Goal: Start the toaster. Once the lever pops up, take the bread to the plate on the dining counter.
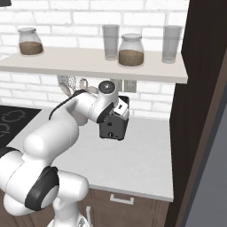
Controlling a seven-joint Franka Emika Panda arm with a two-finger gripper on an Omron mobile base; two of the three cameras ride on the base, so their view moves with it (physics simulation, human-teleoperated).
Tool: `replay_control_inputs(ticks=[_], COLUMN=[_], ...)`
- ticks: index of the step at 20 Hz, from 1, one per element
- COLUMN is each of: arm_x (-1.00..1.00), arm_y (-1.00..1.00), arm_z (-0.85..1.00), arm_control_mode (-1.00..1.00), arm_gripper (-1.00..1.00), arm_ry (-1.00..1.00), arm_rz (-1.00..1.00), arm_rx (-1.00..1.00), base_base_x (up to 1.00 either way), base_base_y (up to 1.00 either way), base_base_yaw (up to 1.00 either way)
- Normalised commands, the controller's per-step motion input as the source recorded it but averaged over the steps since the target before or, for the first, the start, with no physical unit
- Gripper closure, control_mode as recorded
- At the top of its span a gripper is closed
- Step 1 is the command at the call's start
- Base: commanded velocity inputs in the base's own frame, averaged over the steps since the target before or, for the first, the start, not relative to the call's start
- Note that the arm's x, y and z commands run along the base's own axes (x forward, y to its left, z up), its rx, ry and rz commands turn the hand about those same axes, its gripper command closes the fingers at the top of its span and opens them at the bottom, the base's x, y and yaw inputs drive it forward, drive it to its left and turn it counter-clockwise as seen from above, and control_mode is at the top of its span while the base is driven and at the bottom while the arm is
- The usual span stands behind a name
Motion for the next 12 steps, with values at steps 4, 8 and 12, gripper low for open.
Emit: replay_control_inputs(ticks=[4,8,12], arm_x=[0.00,0.00,0.00], arm_y=[0.00,0.00,0.00], arm_z=[0.00,0.00,0.00], arm_control_mode=[-1.00,-1.00,-1.00], arm_gripper=[-1.00,-1.00,-1.00], arm_ry=[0.00,0.00,0.00], arm_rz=[0.00,0.00,0.00], arm_rx=[0.00,0.00,0.00], base_base_x=[0.00,0.00,0.00], base_base_y=[0.00,0.00,0.00], base_base_yaw=[0.00,0.00,0.00])
